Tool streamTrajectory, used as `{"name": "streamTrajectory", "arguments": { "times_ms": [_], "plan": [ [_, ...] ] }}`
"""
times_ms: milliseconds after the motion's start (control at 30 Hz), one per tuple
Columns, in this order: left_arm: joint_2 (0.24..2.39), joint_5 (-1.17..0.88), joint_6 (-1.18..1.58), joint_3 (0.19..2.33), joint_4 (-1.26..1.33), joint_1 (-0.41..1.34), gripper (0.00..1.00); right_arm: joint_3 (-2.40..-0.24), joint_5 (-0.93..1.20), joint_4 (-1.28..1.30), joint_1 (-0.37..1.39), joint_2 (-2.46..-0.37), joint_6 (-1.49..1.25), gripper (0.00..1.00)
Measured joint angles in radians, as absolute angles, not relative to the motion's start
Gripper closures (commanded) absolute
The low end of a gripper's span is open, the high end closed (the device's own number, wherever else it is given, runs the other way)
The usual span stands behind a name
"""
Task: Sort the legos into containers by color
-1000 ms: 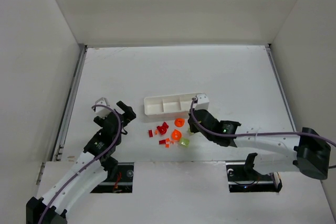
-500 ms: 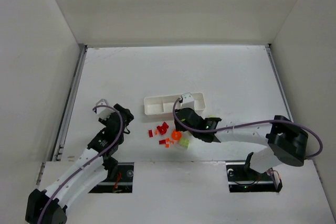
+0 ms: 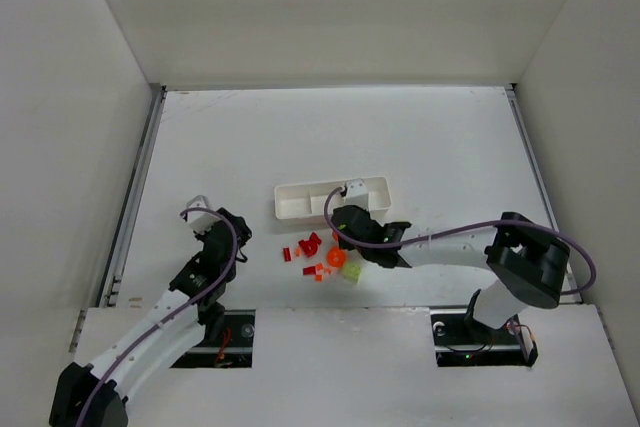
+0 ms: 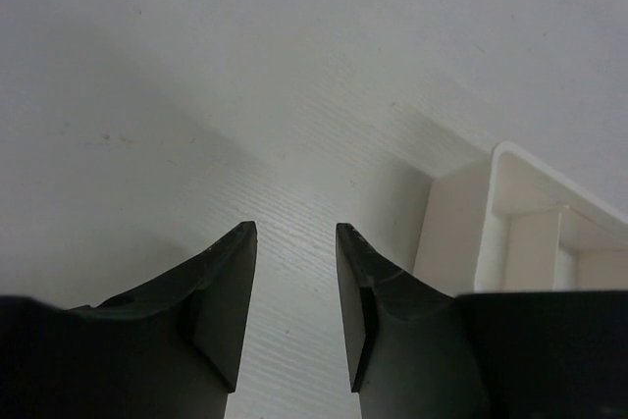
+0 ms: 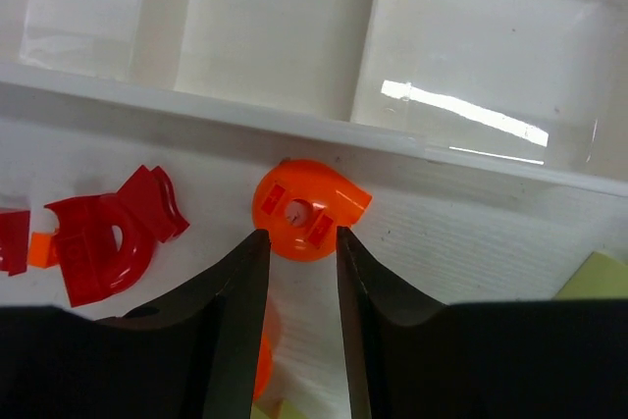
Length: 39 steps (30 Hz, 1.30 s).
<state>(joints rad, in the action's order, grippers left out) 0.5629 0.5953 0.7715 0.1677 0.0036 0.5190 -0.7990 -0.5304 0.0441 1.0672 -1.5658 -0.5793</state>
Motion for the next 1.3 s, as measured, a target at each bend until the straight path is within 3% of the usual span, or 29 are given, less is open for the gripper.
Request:
{"name": "streamTrajectory", "arguments": {
  "times_ms": [167,333,433,500,933,1300],
  "plan": [
    [0.452,0.592,0.734,0.132,0.042,0.529,0.59,-0.799,-0.543,0.044,1.041,-1.598,-0.592,0.64],
    [0.458,0.591,0.722,0.125,0.073,0.531,0.57,-0.799,-0.546,0.043,1.024,-1.625,-0.606,0.77],
    [0.49,0.59,0.719,0.123,0.095,0.541,0.56,-0.799,-0.551,0.036,1.023,-1.633,-0.615,0.79],
    [0.502,0.59,0.718,0.121,0.11,0.546,0.55,-0.799,-0.552,0.036,1.022,-1.633,-0.619,0.87],
    [0.506,0.588,0.715,0.106,0.149,0.552,0.49,-0.835,-0.564,0.075,1.054,-1.41,-0.571,0.87],
    [0.511,0.58,0.715,0.104,0.174,0.543,0.49,-1.188,-0.463,-0.01,1.06,-1.762,-0.482,0.84]
  ]
}}
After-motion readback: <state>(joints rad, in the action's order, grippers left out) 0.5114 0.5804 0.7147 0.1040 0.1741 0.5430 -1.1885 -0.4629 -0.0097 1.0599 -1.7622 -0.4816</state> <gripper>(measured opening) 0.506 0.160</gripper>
